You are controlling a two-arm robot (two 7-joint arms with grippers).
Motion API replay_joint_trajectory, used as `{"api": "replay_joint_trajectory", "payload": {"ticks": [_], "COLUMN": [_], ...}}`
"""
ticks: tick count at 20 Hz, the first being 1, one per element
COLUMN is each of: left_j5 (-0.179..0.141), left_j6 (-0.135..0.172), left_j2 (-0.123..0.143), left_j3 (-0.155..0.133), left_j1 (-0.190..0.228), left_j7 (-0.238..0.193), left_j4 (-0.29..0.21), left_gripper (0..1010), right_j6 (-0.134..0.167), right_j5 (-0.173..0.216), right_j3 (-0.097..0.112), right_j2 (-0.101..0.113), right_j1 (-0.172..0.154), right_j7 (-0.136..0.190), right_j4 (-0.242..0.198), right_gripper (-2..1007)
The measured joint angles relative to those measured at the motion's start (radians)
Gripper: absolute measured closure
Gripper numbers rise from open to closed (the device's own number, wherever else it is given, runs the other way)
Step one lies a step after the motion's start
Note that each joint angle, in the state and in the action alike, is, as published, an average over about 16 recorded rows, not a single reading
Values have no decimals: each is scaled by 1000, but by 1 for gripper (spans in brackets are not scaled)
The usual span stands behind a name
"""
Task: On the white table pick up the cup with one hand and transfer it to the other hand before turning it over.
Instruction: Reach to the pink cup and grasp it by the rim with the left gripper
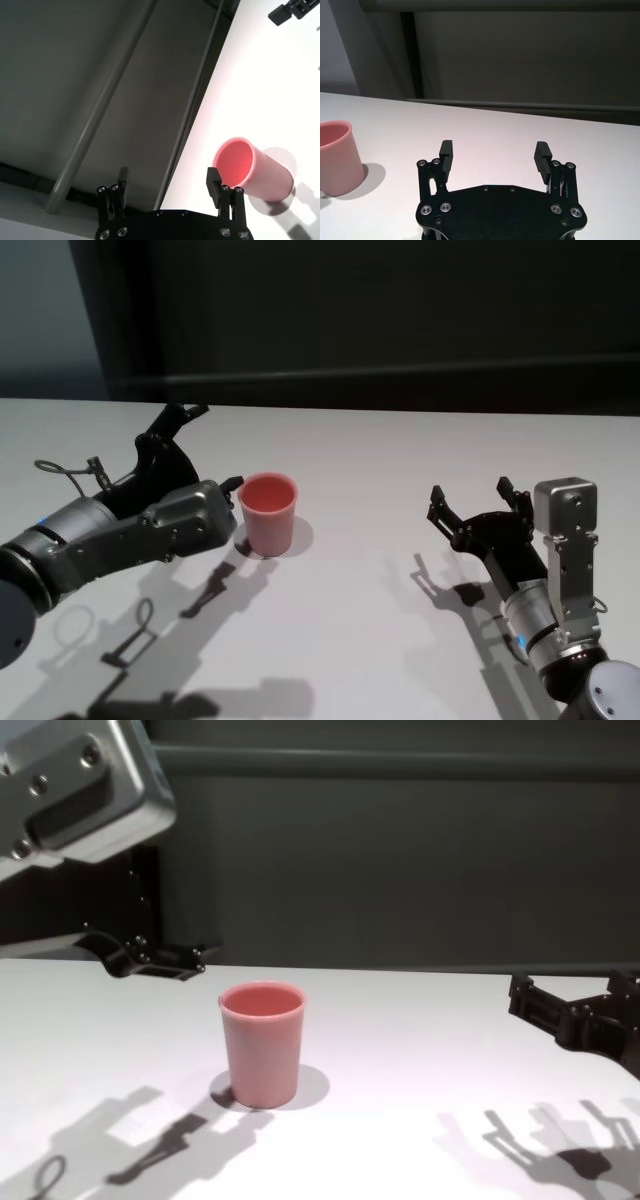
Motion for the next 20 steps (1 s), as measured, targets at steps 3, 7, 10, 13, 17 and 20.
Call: {"api": "replay_joint_trajectory", "payload": {"ticks": [3, 7, 10, 13, 17, 20], "left_j5": [34, 76, 109, 141, 178, 205], "left_j6": [22, 51, 68, 80, 88, 86], "left_j2": [31, 71, 98, 119, 136, 142], "left_j3": [27, 69, 106, 143, 191, 225], "left_j1": [-37, -92, -135, -178, -231, -266], "left_j7": [-56, -132, -183, -231, -281, -308], "left_j4": [-8, -10, -4, 8, 33, 54], "left_gripper": [7, 7, 7, 7, 7, 7], "right_j6": [0, 0, 0, 0, 0, 0], "right_j5": [0, 0, 0, 0, 0, 0], "right_j3": [0, 0, 0, 0, 0, 0], "right_j2": [0, 0, 0, 0, 0, 0], "right_j1": [0, 0, 0, 0, 0, 0], "right_j7": [0, 0, 0, 0, 0, 0], "right_j4": [0, 0, 0, 0, 0, 0], "right_gripper": [3, 3, 3, 3, 3, 3]}}
